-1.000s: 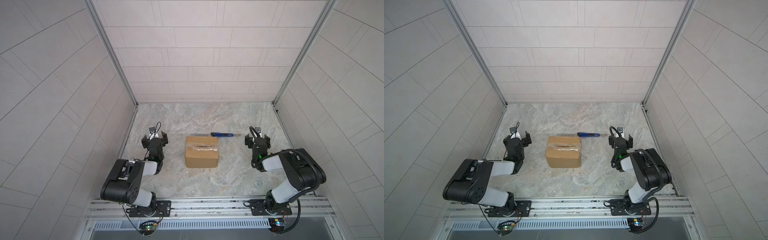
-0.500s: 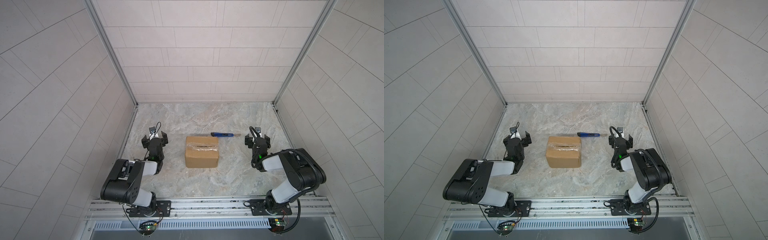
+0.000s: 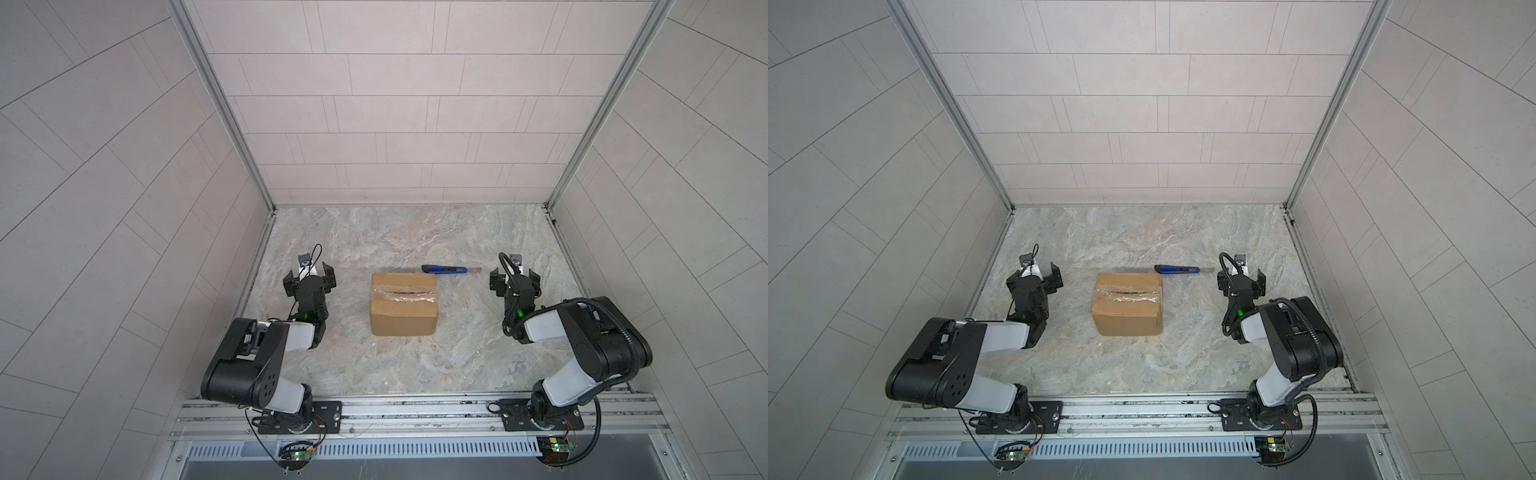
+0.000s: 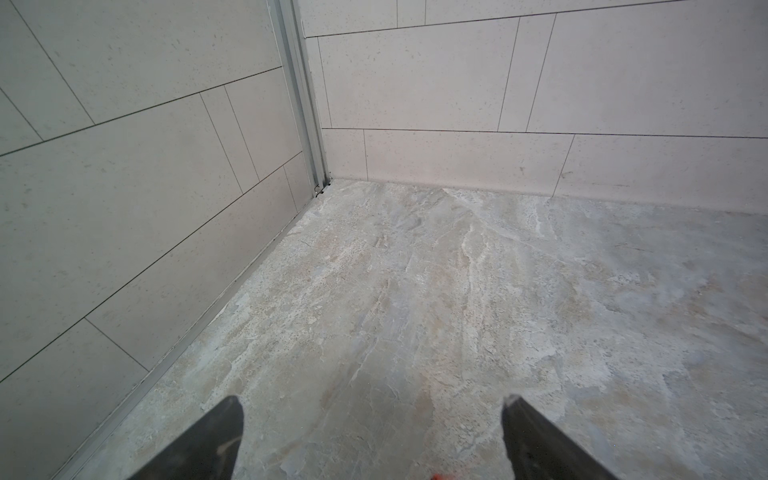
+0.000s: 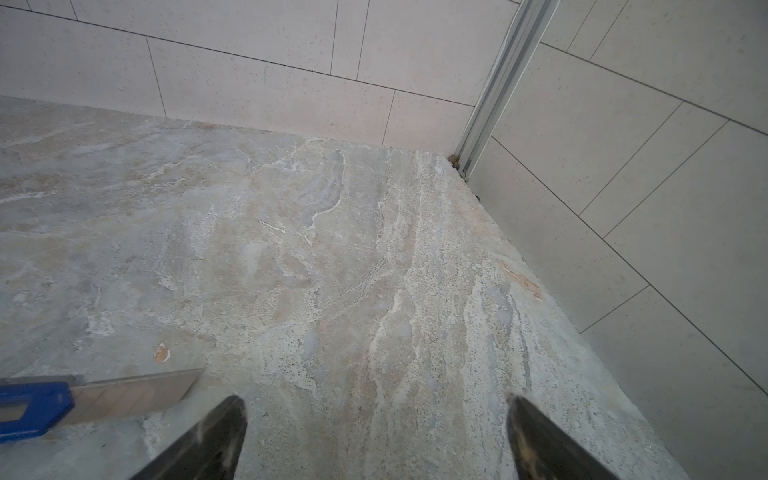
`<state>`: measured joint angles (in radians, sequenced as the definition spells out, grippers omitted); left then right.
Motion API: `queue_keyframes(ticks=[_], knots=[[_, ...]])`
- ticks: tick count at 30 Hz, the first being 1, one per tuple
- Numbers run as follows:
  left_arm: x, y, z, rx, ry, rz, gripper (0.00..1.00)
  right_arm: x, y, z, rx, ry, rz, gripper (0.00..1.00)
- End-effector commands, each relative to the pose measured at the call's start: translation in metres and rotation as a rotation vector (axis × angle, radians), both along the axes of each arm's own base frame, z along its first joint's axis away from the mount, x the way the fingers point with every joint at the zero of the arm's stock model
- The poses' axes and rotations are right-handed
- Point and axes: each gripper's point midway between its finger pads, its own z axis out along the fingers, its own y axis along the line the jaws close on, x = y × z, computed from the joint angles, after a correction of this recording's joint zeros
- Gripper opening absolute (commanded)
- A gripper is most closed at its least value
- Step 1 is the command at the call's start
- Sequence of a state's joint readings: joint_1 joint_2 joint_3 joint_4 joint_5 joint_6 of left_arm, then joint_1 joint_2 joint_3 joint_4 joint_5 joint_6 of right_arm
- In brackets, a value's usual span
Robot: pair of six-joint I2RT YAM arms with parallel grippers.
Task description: Unpack the express box
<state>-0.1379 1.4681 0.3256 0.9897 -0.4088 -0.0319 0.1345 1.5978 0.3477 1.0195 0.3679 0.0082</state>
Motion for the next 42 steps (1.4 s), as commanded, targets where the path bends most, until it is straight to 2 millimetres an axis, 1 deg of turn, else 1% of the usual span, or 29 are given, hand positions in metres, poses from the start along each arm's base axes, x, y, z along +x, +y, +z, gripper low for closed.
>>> queue_keyframes(ticks=[1, 5, 8, 10, 12, 13, 15, 17, 18, 19, 21, 22, 24, 25, 26, 27, 28, 29, 30, 31, 33, 34, 36, 38, 40, 42], knots=[[0.003, 0.0, 0.005, 0.005, -0.016, 0.001, 1.0, 0.003, -0.003, 0.002, 0.006, -0.002, -0.012, 1.0], [0.003, -0.001, 0.006, 0.004, -0.02, 0.0, 1.0, 0.005, -0.004, -0.001, 0.029, 0.01, 0.004, 1.0], [-0.001, 0.001, 0.013, 0.004, -0.031, 0.009, 1.0, 0.004, -0.005, 0.002, 0.027, 0.002, 0.0, 1.0], [-0.004, 0.003, 0.024, 0.011, -0.021, 0.027, 1.0, 0.005, -0.007, 0.016, 0.024, 0.007, -0.015, 0.99], [-0.008, 0.008, 0.044, 0.01, -0.026, 0.062, 1.0, 0.007, -0.011, 0.031, 0.02, 0.043, -0.041, 0.99], [-0.011, 0.01, 0.054, -0.005, -0.049, 0.072, 1.0, 0.008, -0.01, 0.035, 0.02, 0.06, -0.037, 1.0], [-0.017, 0.01, 0.074, -0.041, -0.112, 0.069, 1.0, 0.009, 0.0, 0.038, 0.014, 0.086, 0.027, 0.99], [-0.02, 0.009, 0.083, -0.074, -0.131, 0.07, 1.0, 0.008, 0.005, 0.043, 0.011, 0.055, 0.055, 0.99], [-0.021, 0.008, 0.086, -0.096, -0.135, 0.061, 1.0, 0.004, 0.004, 0.047, 0.019, 0.039, 0.046, 1.0], [-0.022, 0.005, 0.087, -0.112, -0.132, 0.043, 1.0, 0.001, 0.003, 0.053, 0.041, 0.022, 0.037, 0.99], [-0.026, -0.004, 0.093, -0.157, -0.132, 0.0, 1.0, -0.003, 0.009, 0.067, 0.082, 0.013, 0.053, 0.99], [-0.029, -0.006, 0.096, -0.185, -0.136, -0.007, 1.0, -0.005, 0.014, 0.076, 0.101, 0.016, 0.061, 1.0], [-0.038, -0.008, 0.104, -0.283, -0.156, -0.013, 1.0, -0.007, 0.032, 0.096, 0.143, 0.021, 0.12, 0.99], [-0.047, -0.001, 0.109, -0.37, -0.192, 0.042, 1.0, -0.007, 0.037, 0.105, 0.189, -0.002, 0.139, 1.0], [-0.056, 0.006, 0.11, -0.453, -0.215, 0.097, 1.0, -0.012, 0.032, 0.107, 0.315, -0.051, 0.072, 1.0], [-0.061, 0.006, 0.11, -0.485, -0.208, 0.092, 1.0, -0.016, 0.028, 0.106, 0.409, -0.062, 0.047, 1.0], [-0.062, -0.004, 0.11, -0.484, -0.173, 0.023, 1.0, -0.016, 0.036, 0.107, 0.463, -0.079, 0.12, 1.0], [-0.062, -0.017, 0.108, -0.49, -0.117, -0.052, 1.0, -0.015, 0.044, 0.105, 0.482, -0.096, 0.194, 1.0], [-0.065, -0.025, 0.101, -0.494, -0.049, -0.086, 1.0, -0.015, 0.047, 0.101, 0.482, -0.081, 0.206, 1.0], [-0.067, -0.034, 0.094, -0.521, 0.018, -0.122, 1.0, -0.014, 0.051, 0.094, 0.488, -0.027, 0.217, 1.0], [-0.072, -0.057, 0.077, -0.592, 0.12, -0.208, 1.0, -0.015, 0.068, 0.087, 0.503, 0.088, 0.277, 1.0], [-0.076, -0.07, 0.068, -0.64, 0.155, -0.257, 1.0, -0.018, 0.076, 0.089, 0.516, 0.124, 0.286, 0.99], [-0.088, -0.091, 0.056, -0.704, 0.189, -0.323, 1.0, -0.031, 0.096, 0.088, 0.528, 0.171, 0.34, 1.0], [-0.104, -0.107, 0.051, -0.739, 0.208, -0.365, 1.0, -0.049, 0.11, 0.086, 0.518, 0.202, 0.367, 0.99], [-0.118, -0.117, 0.05, -0.763, 0.218, -0.398, 1.0, -0.068, 0.119, 0.08, 0.502, 0.249, 0.382, 0.99], [-0.131, -0.123, 0.052, -0.788, 0.217, -0.426, 1.0, -0.084, 0.122, 0.074, 0.484, 0.301, 0.389, 0.99]])
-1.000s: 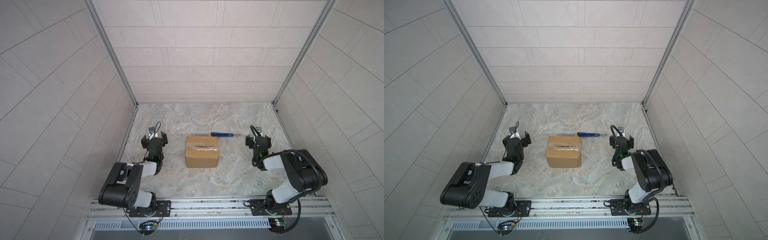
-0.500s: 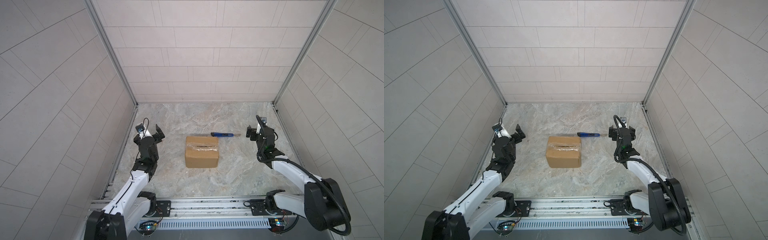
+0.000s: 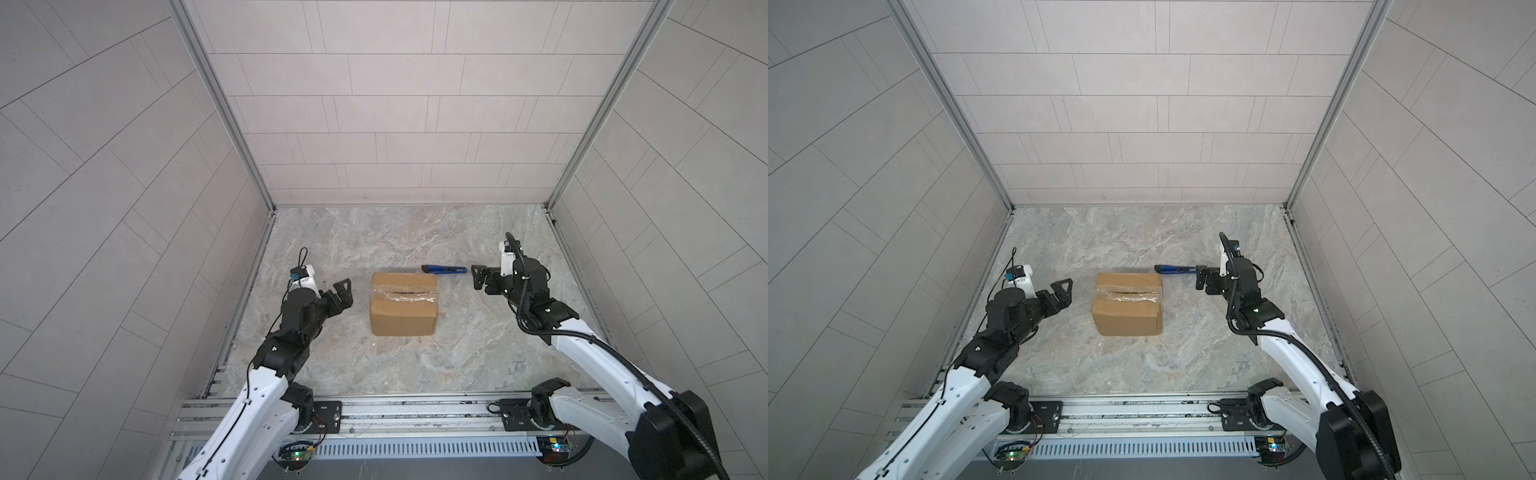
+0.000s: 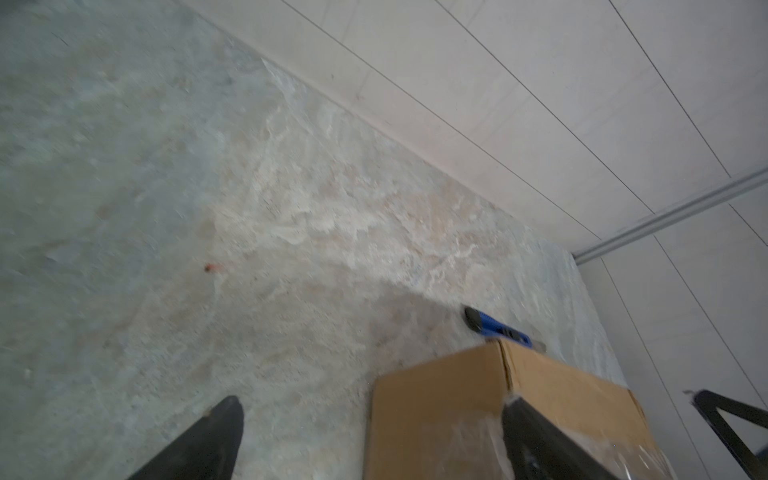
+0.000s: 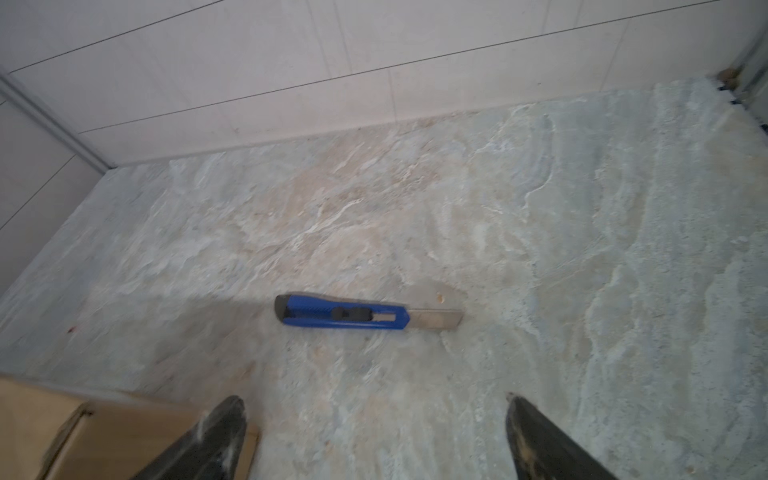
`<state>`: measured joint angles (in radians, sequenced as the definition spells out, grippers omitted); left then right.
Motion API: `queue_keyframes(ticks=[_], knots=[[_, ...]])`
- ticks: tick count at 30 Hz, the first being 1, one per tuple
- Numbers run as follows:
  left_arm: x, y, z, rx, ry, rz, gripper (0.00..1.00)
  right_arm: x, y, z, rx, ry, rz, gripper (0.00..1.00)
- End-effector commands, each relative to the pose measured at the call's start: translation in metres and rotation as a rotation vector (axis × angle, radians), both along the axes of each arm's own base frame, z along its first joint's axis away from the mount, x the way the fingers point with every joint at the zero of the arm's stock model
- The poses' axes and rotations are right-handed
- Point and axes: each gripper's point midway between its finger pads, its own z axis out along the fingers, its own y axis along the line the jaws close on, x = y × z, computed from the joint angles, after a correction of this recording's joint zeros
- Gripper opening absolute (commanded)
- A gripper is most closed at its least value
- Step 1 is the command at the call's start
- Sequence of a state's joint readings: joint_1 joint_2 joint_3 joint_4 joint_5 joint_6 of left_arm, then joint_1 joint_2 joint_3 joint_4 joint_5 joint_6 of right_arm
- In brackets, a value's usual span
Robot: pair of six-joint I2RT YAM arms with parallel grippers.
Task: Unpack the express box
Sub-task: 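Reach both grippers toward opposite sides of the cardboard box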
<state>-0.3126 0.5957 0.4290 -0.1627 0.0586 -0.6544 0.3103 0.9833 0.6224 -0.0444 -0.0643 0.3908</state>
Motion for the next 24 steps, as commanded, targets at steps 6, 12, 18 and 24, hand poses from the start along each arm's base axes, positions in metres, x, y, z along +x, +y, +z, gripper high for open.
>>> queue_keyframes(ticks=[6, 12, 18, 24], knots=[[-0.045, -0.036, -0.018, -0.156, 0.08, -0.117, 1.0, -0.056, -0.002, -0.052, -0.076, 0.223, 0.027, 0.99], [-0.05, -0.063, -0.016, -0.185, 0.092, -0.205, 1.0, -0.023, 0.008, -0.045, -0.028, 0.26, -0.037, 0.97], [-0.068, -0.093, -0.011, -0.202, 0.107, -0.301, 1.0, -0.006, 0.032, -0.061, 0.051, 0.377, -0.096, 0.94], [-0.068, -0.114, -0.016, -0.238, 0.111, -0.33, 1.0, -0.027, 0.06, -0.085, 0.027, 0.472, -0.019, 0.92]])
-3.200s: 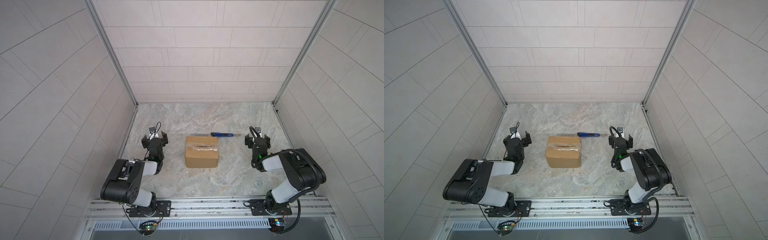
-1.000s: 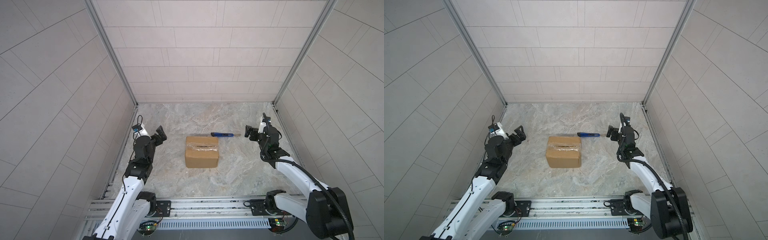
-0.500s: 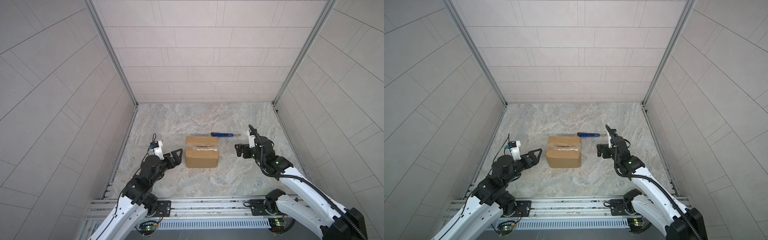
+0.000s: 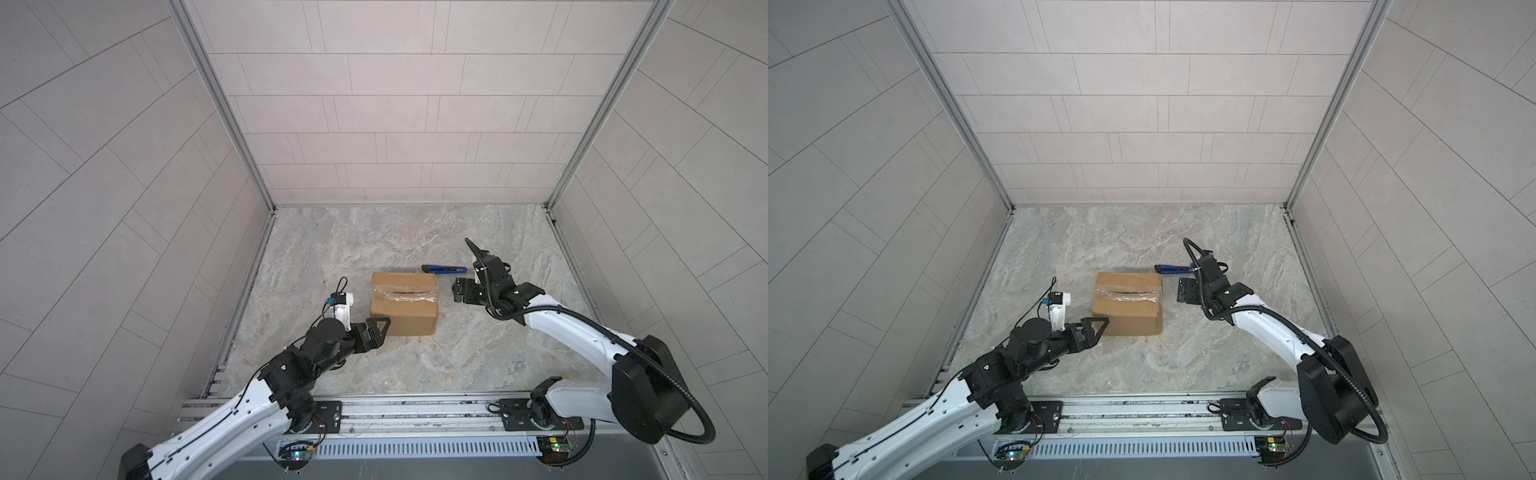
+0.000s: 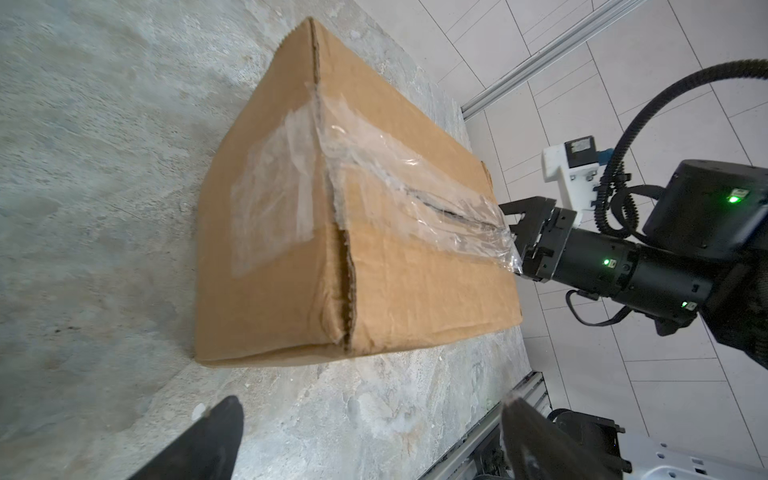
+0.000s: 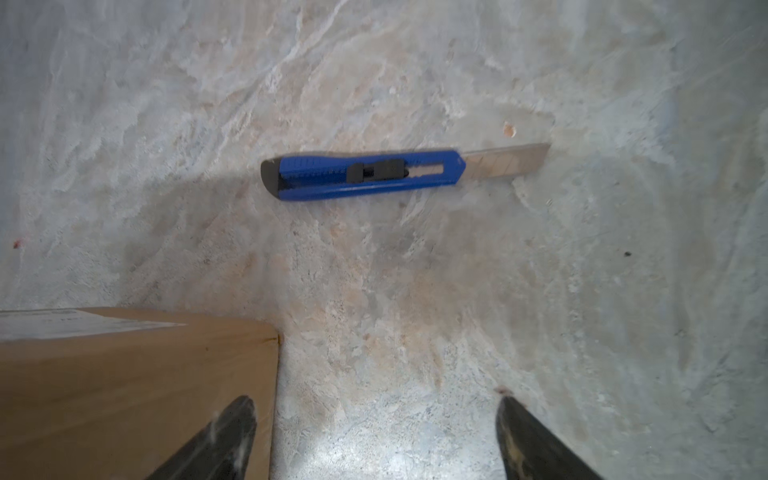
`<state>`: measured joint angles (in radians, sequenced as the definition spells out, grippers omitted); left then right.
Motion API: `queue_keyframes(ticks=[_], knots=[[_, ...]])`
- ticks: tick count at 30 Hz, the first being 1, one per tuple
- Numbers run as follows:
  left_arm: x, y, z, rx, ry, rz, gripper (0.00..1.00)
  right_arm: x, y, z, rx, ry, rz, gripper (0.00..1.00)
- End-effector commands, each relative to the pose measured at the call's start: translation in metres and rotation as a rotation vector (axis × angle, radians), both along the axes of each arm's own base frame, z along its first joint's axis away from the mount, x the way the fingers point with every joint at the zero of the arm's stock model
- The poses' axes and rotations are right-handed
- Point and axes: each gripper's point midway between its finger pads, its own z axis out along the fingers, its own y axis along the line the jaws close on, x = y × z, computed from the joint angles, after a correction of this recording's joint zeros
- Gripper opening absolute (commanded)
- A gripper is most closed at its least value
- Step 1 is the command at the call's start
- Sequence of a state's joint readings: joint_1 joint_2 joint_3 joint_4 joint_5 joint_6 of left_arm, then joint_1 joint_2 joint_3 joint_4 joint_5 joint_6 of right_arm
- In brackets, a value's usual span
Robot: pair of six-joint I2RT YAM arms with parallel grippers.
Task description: Unpack the express box
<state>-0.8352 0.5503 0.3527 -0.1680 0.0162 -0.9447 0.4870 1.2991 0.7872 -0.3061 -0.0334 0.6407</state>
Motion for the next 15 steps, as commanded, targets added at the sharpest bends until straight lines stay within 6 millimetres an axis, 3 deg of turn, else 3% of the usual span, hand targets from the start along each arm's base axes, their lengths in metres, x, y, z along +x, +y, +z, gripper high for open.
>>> queue_keyframes(ticks=[1, 10, 15], knots=[[0.012, -0.007, 0.01, -0.043, -0.034, 0.039, 1.0, -0.014, 0.012, -0.006, 0.027, 0.044, -0.007, 0.92], [0.044, -0.008, 0.006, 0.106, -0.024, 0.084, 1.0, -0.023, 0.047, 0.002, 0.082, 0.016, 0.023, 0.91], [0.067, 0.017, 0.004, 0.104, -0.036, 0.171, 1.0, -0.03, 0.064, 0.002, 0.101, 0.011, 0.038, 0.91]])
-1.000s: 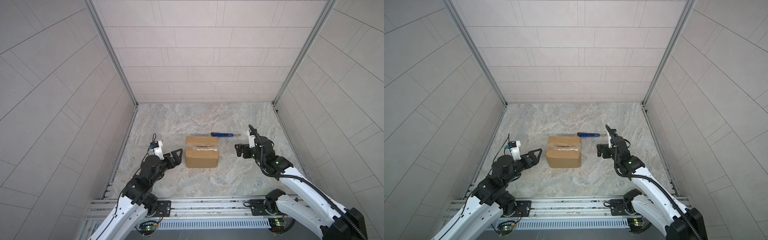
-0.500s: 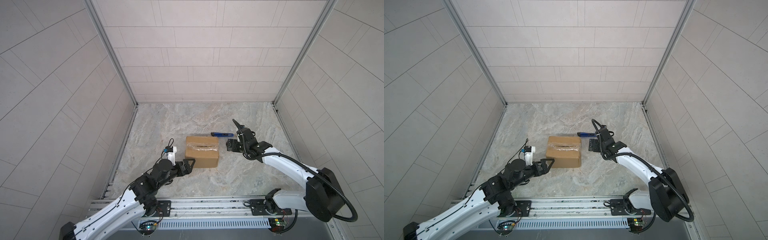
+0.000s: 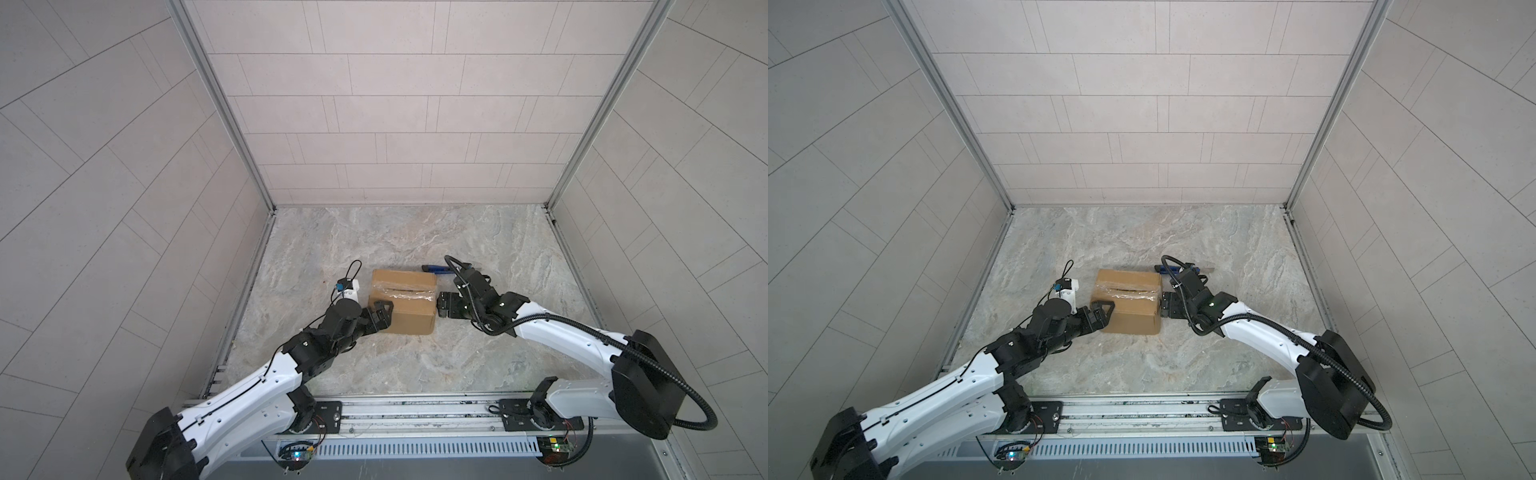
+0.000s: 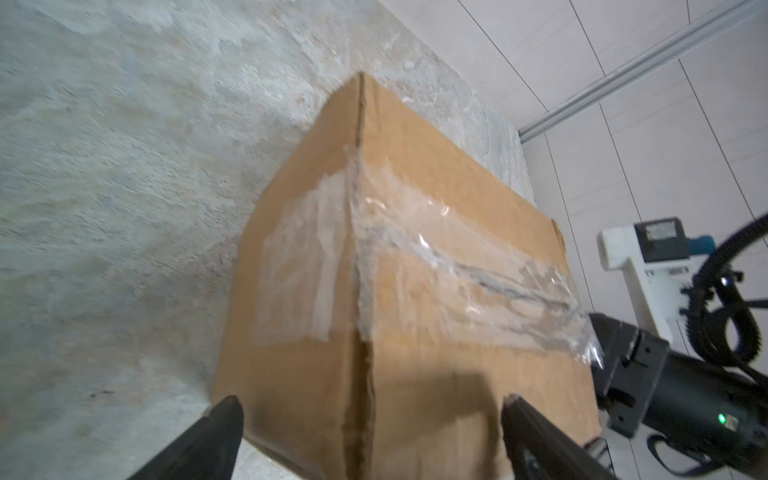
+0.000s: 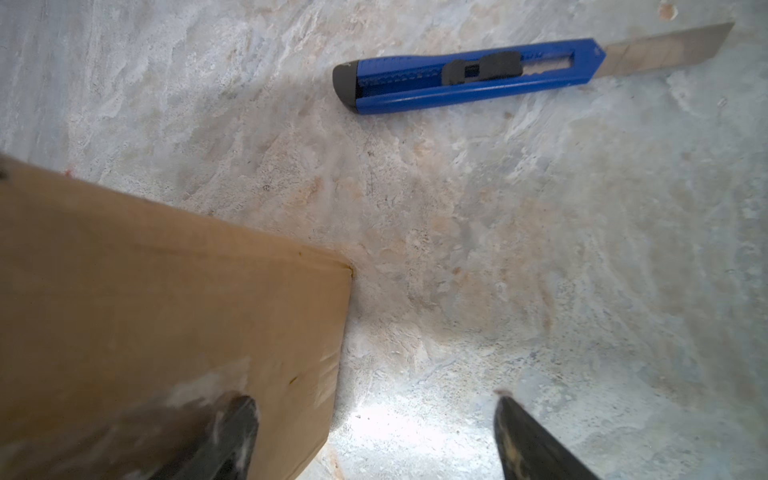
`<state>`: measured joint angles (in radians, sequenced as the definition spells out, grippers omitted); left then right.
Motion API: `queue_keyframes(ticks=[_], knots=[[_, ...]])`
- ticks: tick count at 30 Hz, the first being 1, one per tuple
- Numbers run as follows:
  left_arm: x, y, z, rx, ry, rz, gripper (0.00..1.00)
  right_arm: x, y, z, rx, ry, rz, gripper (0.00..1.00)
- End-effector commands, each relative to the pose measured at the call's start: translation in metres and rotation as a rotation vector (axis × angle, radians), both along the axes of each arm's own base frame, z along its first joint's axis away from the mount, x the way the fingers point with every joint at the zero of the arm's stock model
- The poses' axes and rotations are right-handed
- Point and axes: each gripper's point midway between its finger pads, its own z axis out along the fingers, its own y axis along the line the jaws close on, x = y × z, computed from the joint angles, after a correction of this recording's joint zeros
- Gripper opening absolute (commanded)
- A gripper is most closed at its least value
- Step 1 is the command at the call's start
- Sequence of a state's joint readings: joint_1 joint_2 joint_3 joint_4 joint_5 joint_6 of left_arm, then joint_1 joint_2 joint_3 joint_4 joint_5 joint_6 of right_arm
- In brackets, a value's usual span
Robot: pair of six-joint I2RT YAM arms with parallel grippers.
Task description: Unpack the express box
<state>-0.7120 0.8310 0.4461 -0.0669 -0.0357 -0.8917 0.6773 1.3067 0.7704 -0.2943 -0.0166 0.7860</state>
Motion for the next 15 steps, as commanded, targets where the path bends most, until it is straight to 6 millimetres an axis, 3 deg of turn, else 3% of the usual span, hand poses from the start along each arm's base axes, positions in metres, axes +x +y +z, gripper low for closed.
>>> queue_keyframes(ticks=[1, 6, 9, 12, 15], knots=[[0.018, 0.014, 0.012, -0.004, -0.055, 0.041, 1.0, 0.003, 0.015, 0.009, 0.042, -0.031, -0.024, 0.91], [0.046, 0.032, 0.015, 0.024, -0.074, 0.074, 1.0, 0.0, 0.04, 0.01, 0.058, -0.022, 0.009, 0.91], [0.058, 0.044, 0.028, 0.055, -0.069, 0.068, 1.0, -0.004, 0.057, 0.007, 0.091, 0.0, 0.014, 0.9], [0.052, 0.07, 0.046, 0.095, -0.067, 0.115, 1.0, -0.007, 0.062, 0.0, 0.099, 0.025, 0.005, 0.9], [0.03, 0.087, 0.056, 0.124, -0.024, 0.125, 1.0, -0.007, 0.06, -0.004, 0.104, 0.024, -0.011, 0.9]])
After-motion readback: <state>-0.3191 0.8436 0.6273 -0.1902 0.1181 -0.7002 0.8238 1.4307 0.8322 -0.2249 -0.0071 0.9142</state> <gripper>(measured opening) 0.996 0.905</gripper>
